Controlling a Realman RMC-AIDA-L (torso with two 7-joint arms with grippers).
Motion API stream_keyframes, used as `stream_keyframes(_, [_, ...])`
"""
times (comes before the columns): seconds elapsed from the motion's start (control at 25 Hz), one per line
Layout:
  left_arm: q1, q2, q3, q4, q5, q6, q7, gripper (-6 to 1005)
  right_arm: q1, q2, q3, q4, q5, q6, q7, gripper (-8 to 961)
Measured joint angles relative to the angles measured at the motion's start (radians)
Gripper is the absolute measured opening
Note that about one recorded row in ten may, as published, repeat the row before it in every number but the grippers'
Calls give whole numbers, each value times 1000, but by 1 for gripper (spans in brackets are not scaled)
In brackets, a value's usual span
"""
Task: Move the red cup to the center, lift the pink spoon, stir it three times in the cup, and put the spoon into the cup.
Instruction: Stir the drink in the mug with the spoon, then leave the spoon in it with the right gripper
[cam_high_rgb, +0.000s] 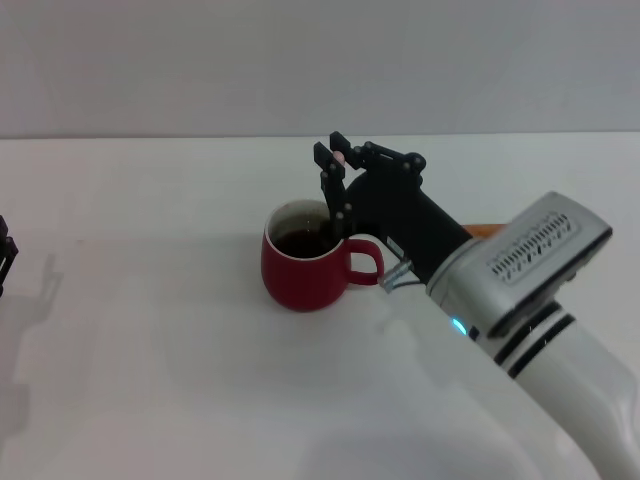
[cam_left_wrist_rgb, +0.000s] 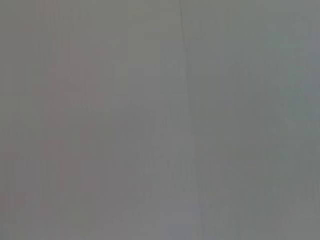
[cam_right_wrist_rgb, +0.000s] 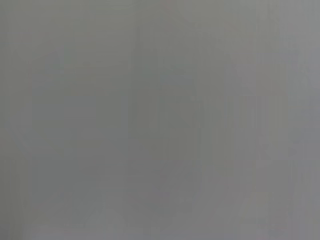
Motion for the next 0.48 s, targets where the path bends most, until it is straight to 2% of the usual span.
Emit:
stream_keyframes(0.24, [3,0,0,-4,0,-4,0,840,-38,1,-49,39,-6,-16,0,130])
stream_keyframes(0.48, [3,0,0,-7,0,-5,0,840,-24,3,-80,56,-6,-6,0,130])
